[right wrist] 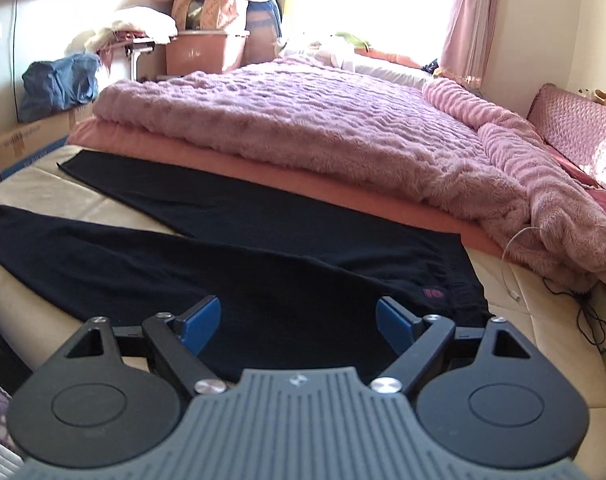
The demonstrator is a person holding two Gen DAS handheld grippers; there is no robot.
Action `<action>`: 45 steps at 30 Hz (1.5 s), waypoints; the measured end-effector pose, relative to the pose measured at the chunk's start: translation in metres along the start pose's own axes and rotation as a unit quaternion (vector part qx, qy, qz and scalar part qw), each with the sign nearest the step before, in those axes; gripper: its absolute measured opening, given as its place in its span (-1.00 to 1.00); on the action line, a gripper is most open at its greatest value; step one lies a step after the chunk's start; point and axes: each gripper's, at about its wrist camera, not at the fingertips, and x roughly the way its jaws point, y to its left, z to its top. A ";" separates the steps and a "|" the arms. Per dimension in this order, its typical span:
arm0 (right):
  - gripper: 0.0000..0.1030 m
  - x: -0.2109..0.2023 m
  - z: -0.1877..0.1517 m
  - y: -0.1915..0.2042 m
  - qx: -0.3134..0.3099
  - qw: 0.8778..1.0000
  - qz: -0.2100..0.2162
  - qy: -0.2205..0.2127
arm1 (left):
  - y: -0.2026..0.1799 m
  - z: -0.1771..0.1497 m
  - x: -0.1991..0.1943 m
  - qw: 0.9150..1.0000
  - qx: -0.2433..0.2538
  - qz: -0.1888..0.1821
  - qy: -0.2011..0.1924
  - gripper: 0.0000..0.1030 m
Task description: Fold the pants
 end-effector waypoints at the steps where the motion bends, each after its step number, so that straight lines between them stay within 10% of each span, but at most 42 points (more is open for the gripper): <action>1: 0.48 0.005 -0.002 -0.001 -0.002 1.000 0.001 0.003 | -0.001 -0.004 0.011 0.999 0.021 0.014 0.019 0.27; 6: 0.44 0.021 -0.018 0.007 -0.047 0.999 -0.004 -0.016 | -0.011 -0.019 0.057 0.985 0.134 0.063 0.091 0.05; 16: 0.23 0.041 -0.050 0.006 -0.189 0.981 -0.046 0.010 | -0.026 -0.018 0.085 0.977 0.168 0.066 0.110 -0.55; 22: -0.39 0.067 -0.078 -0.021 -0.269 0.954 -0.072 0.110 | -0.019 -0.008 0.087 0.987 0.057 0.088 0.120 -0.88; 27: -0.39 0.079 -0.097 -0.042 -0.363 0.916 -0.090 0.144 | -0.009 0.003 0.079 0.984 -0.052 0.131 0.112 -0.98; 38: -0.72 0.113 -0.131 -0.062 -0.555 0.807 -0.087 0.179 | 0.039 0.035 0.030 0.961 -0.227 0.147 0.059 -0.98; 41: -0.75 0.117 -0.136 -0.060 -0.577 0.794 -0.091 0.170 | 0.048 0.041 0.025 0.956 -0.248 0.150 0.047 -0.98; 45: -1.00 0.112 -0.132 -0.060 -0.558 0.808 -0.107 0.154 | 0.056 0.044 0.020 0.950 -0.268 0.154 0.035 -0.98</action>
